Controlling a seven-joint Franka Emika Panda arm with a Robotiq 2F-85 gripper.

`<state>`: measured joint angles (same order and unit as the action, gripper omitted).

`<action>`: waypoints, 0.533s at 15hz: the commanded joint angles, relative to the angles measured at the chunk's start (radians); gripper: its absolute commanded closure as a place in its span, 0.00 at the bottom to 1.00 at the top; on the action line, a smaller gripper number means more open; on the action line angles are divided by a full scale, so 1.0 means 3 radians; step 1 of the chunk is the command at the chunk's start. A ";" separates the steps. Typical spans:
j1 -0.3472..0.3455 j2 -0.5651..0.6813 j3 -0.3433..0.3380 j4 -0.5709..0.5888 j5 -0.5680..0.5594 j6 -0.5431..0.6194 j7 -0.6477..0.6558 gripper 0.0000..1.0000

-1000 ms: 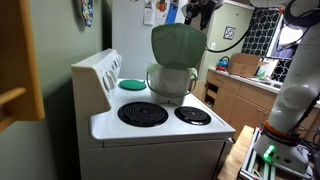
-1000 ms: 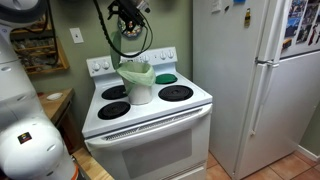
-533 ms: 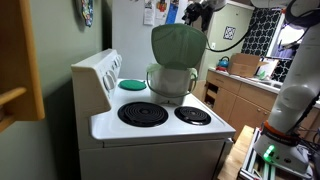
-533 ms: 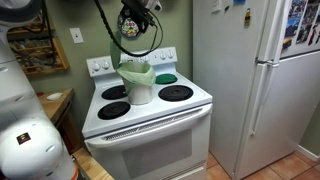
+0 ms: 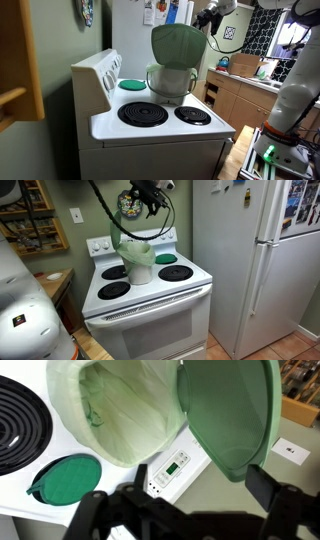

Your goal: Open the bin

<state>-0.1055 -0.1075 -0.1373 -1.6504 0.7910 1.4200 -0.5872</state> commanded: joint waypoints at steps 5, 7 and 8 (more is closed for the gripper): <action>-0.0120 -0.0330 -0.0178 -0.0496 -0.0636 -0.0056 -0.0498 0.00; -0.0080 -0.0198 -0.0188 -0.0323 -0.0536 -0.0041 -0.0423 0.00; -0.0086 -0.0217 -0.0201 -0.0362 -0.0556 -0.0040 -0.0439 0.00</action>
<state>-0.1383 -0.1753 -0.1900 -1.7642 0.6250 1.4114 -0.7199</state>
